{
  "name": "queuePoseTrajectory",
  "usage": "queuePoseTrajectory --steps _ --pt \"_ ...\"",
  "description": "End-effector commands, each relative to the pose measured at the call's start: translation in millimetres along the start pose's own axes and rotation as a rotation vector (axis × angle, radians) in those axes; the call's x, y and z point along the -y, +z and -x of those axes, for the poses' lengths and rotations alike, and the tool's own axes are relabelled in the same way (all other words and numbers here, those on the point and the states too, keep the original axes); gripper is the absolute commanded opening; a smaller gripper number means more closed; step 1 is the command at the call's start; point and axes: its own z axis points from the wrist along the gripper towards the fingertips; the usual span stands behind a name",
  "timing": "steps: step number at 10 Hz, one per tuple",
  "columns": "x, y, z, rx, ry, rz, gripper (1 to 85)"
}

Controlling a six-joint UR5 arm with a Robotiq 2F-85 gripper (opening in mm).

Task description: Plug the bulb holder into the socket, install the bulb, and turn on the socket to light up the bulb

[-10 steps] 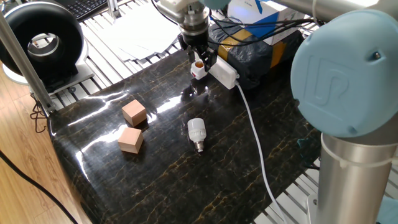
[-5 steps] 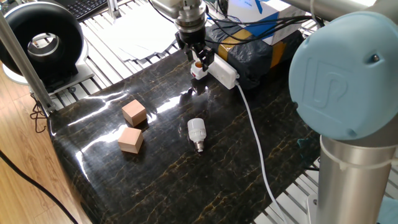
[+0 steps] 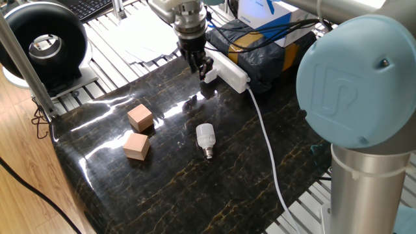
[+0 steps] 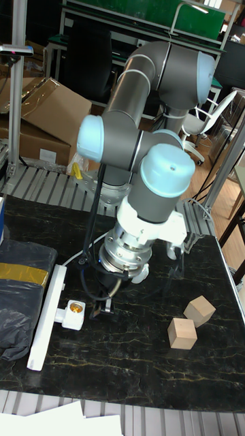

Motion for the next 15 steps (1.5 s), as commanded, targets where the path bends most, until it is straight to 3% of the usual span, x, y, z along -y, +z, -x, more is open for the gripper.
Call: queuePoseTrajectory --steps 1,2,4,8,9,15 --pt "13.1 9.4 11.0 0.024 0.073 -0.034 10.7" --pt "16.3 10.9 9.0 0.017 0.084 -0.043 1.0" --pt "19.5 10.4 4.3 0.008 0.067 -0.056 1.0" --pt "19.1 6.9 -9.1 -0.01 0.04 -0.044 1.0" --pt "15.9 5.1 -9.8 -0.004 0.034 -0.03 1.0" --pt "17.9 1.9 -19.1 0.001 0.017 -0.032 1.0"
